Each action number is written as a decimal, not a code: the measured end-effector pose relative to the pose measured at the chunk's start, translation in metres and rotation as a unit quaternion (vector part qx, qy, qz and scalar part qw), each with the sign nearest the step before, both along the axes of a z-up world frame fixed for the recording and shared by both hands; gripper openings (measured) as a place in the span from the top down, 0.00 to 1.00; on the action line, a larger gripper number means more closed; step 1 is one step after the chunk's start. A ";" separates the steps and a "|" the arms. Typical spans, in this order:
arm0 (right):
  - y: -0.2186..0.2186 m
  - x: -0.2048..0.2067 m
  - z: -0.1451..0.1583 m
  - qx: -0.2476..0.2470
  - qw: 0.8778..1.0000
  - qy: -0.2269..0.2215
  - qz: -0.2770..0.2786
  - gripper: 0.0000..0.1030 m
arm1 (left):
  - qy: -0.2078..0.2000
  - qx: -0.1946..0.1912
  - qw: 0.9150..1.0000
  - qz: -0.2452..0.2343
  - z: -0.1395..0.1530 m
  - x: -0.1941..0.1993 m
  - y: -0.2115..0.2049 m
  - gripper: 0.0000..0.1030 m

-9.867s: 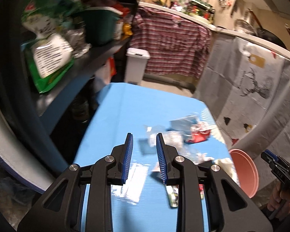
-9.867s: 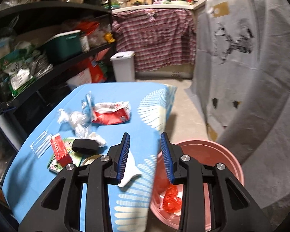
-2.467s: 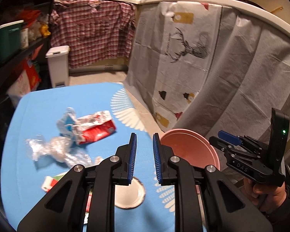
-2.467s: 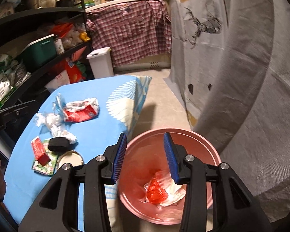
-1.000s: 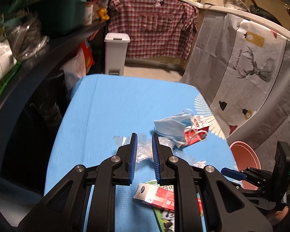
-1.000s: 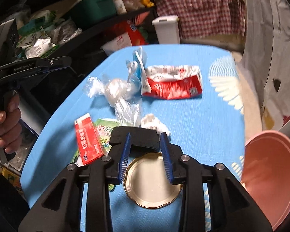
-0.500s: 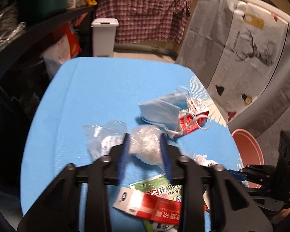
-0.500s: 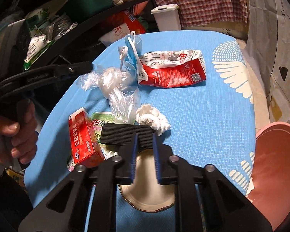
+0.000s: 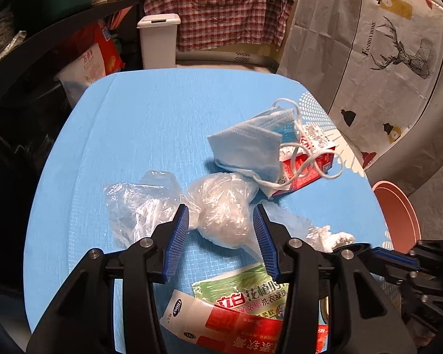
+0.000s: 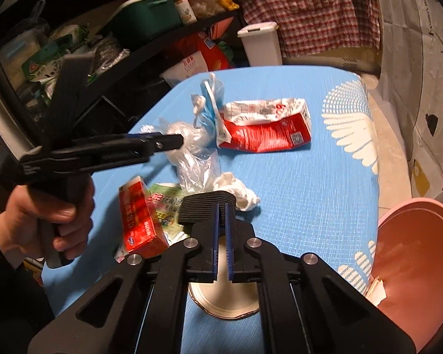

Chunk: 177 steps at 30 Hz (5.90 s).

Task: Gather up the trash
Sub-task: 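Move the left tool to the clear plastic bag while the right tool returns over the table, then grasp the clear plastic bag with the left tool, then carry the plastic bag over the pink bin with the left tool while the right tool follows, then open the left tool to drop the plastic bag into the pink bin, then grasp the blue face mask with the left tool while the right tool grasps the white tissue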

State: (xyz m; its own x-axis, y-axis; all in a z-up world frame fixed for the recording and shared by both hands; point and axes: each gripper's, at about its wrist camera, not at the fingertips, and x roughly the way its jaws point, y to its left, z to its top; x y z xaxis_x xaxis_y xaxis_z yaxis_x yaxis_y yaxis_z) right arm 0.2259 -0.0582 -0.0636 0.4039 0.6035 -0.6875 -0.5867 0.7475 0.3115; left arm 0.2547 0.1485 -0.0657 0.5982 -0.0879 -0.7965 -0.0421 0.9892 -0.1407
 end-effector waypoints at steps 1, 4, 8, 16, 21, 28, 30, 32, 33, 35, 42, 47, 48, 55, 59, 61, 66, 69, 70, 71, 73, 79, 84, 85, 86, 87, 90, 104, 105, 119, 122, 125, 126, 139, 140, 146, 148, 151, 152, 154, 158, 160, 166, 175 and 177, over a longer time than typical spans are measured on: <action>0.000 -0.002 0.002 0.002 1.000 -0.005 0.001 0.97 | 0.000 0.000 1.000 -0.001 0.000 0.000 0.000 0.66; -0.001 -0.006 0.007 0.008 1.000 -0.013 0.002 0.97 | -0.006 0.009 1.000 0.000 0.004 -0.004 -0.002 0.72; -0.001 -0.010 0.012 0.012 1.000 -0.021 0.004 0.97 | -0.016 0.012 1.000 0.000 0.013 -0.010 -0.002 0.74; -0.004 -0.020 0.024 0.019 0.999 -0.041 0.004 0.97 | -0.043 0.016 0.999 0.007 0.037 -0.027 0.001 0.74; -0.009 -0.027 0.032 0.022 0.998 -0.053 -0.002 0.97 | -0.055 0.016 0.998 0.026 0.047 -0.038 0.010 0.74; -0.017 -0.037 0.042 0.023 0.997 -0.069 -0.017 0.97 | -0.073 0.007 0.996 0.048 0.061 -0.056 0.018 0.74; -0.019 -0.039 0.046 0.023 0.997 -0.075 -0.023 0.97 | -0.079 0.004 0.996 0.049 0.064 -0.061 0.018 0.74; -0.021 -0.041 0.049 0.023 0.996 -0.079 -0.028 0.97 | -0.084 0.002 0.995 0.049 0.068 -0.067 0.015 0.74; -0.022 -0.042 0.051 0.023 0.996 -0.081 -0.032 0.97 | -0.086 0.001 0.995 0.049 0.069 -0.069 0.014 0.74; -0.024 -0.045 0.054 0.022 0.995 -0.086 -0.036 0.97 | -0.091 0.002 0.995 0.048 0.072 -0.075 0.012 0.74; -0.041 -0.054 0.070 0.028 0.992 -0.107 -0.058 0.97 | -0.108 0.003 0.993 0.051 0.083 -0.092 0.005 0.74; -0.060 -0.060 0.088 0.036 0.988 -0.133 -0.076 0.97 | -0.120 -0.002 0.992 0.048 0.091 -0.099 -0.002 0.74; -0.065 -0.061 0.092 0.036 0.986 -0.139 -0.084 0.97 | -0.122 -0.003 0.991 0.047 0.093 -0.100 -0.003 0.74; -0.088 -0.071 0.120 0.036 0.977 -0.176 -0.116 0.97 | -0.137 -0.010 0.990 0.035 0.102 -0.107 -0.015 0.74; -0.108 -0.076 0.136 0.035 0.971 -0.194 -0.135 0.97 | -0.140 -0.011 0.990 0.027 0.103 -0.110 -0.022 0.74; -0.115 -0.079 0.141 0.029 0.967 -0.207 -0.143 0.97 | -0.141 -0.011 0.990 0.022 0.104 -0.110 -0.025 0.74; -0.133 -0.074 0.137 0.021 0.965 -0.205 -0.163 0.97 | -0.144 -0.008 0.990 0.010 0.105 -0.109 -0.035 0.74; -0.146 -0.066 0.124 0.025 0.966 -0.186 -0.178 0.97 | -0.142 -0.007 0.990 0.004 0.103 -0.106 -0.042 0.74; -0.149 -0.065 0.122 0.026 0.966 -0.182 -0.183 0.97 | -0.142 -0.006 0.990 0.002 0.102 -0.105 -0.044 0.74; -0.152 -0.063 0.119 0.026 0.965 -0.179 -0.189 0.97 | -0.141 -0.005 0.990 -0.001 0.102 -0.104 -0.047 0.74; -0.157 -0.061 0.114 0.025 0.964 -0.174 -0.197 0.97 | -0.140 -0.003 0.990 -0.007 0.100 -0.103 -0.053 0.74; -0.165 -0.055 0.104 0.021 0.965 -0.162 -0.204 0.97 | -0.135 0.002 0.990 -0.027 0.094 -0.095 -0.075 0.74; -0.174 -0.053 0.101 0.026 0.964 -0.155 -0.215 0.97 | -0.134 0.005 0.990 -0.049 0.089 -0.091 -0.094 0.74; -0.176 -0.052 0.101 0.025 0.963 -0.155 -0.217 0.97 | -0.134 0.006 0.990 -0.052 0.088 -0.091 -0.097 0.74; -0.178 -0.052 0.100 0.024 0.963 -0.156 -0.220 0.97 | -0.134 0.007 0.989 -0.054 0.087 -0.091 -0.099 0.74; -0.180 -0.051 0.099 0.022 0.962 -0.155 -0.222 0.97 | -0.134 0.006 0.989 -0.057 0.087 -0.090 -0.103 0.74; -0.184 -0.050 0.097 0.017 0.961 -0.153 -0.229 0.97 | -0.133 0.005 0.989 -0.064 0.085 -0.087 -0.111 0.74; -0.208 -0.040 0.085 -0.004 0.954 -0.139 -0.264 0.97 | -0.124 -0.006 0.986 -0.108 0.075 -0.073 -0.154 0.74; -0.210 -0.039 0.084 -0.007 0.954 -0.138 -0.267 0.97 | -0.123 -0.007 0.986 -0.111 0.073 -0.071 -0.157 0.74; -0.221 -0.028 0.071 -0.035 0.952 -0.117 -0.282 0.97 | -0.107 -0.013 0.979 -0.174 0.055 -0.061 -0.218 0.74; -0.224 -0.026 0.068 -0.035 0.952 -0.110 -0.284 0.96 | -0.098 -0.012 0.977 -0.189 0.050 -0.060 -0.230 0.74; -0.223 -0.022 0.063 -0.042 0.954 -0.098 -0.281 0.90 | -0.086 -0.012 0.976 -0.202 0.045 -0.057 -0.239 0.67; -0.223 -0.021 0.062 -0.046 0.954 -0.097 -0.281 0.88 | -0.084 -0.012 0.975 -0.204 0.045 -0.056 -0.240 0.60; -0.221 -0.023 0.062 -0.050 0.953 -0.098 -0.282 0.65 | -0.096 -0.027 0.979 -0.178 0.054 -0.056 -0.216 0.67; -0.220 -0.023 0.062 -0.050 0.953 -0.098 -0.282 0.65 | -0.099 -0.027 0.979 -0.176 0.056 -0.057 -0.212 0.69; -0.206 -0.029 0.067 -0.046 0.956 -0.113 -0.265 0.66 | -0.109 -0.024 0.983 -0.145 0.069 -0.063 -0.177 0.77; -0.200 -0.030 0.070 -0.044 0.958 -0.117 -0.258 0.67 | -0.104 -0.022 0.986 -0.124 0.074 -0.063 -0.159 0.77; -0.186 -0.032 0.074 -0.039 0.961 -0.124 -0.244 0.68 | -0.107 -0.023 0.989 -0.099 0.083 -0.065 -0.132 0.77; -0.182 -0.033 0.075 -0.038 0.962 -0.126 -0.240 0.70 | -0.111 -0.026 0.989 -0.089 0.088 -0.066 -0.121 0.77; -0.171 -0.034 0.077 -0.035 0.964 -0.131 -0.228 0.72 | -0.120 -0.031 0.990 -0.073 0.097 -0.068 -0.100 0.77; -0.148 -0.036 0.078 -0.033 0.968 -0.139 -0.204 0.75 | -0.134 -0.036 0.989 -0.041 0.109 -0.074 -0.061 0.77; -0.137 -0.036 0.078 -0.030 0.971 -0.141 -0.192 0.79 | -0.137 -0.038 0.989 -0.028 0.112 -0.075 -0.046 0.77; -0.100 -0.032 0.076 -0.010 0.979 -0.134 -0.152 0.85 | -0.134 -0.036 0.990 -0.005 0.111 -0.074 -0.012 0.80; -0.030 -0.021 0.047 -0.013 0.990 -0.110 -0.085 0.86 | -0.100 -0.022 0.995 0.010 0.079 -0.060 0.010 0.82; -0.018 -0.020 0.039 -0.016 0.991 -0.107 -0.074 0.85 | -0.096 -0.024 0.995 0.012 0.074 -0.058 0.013 0.82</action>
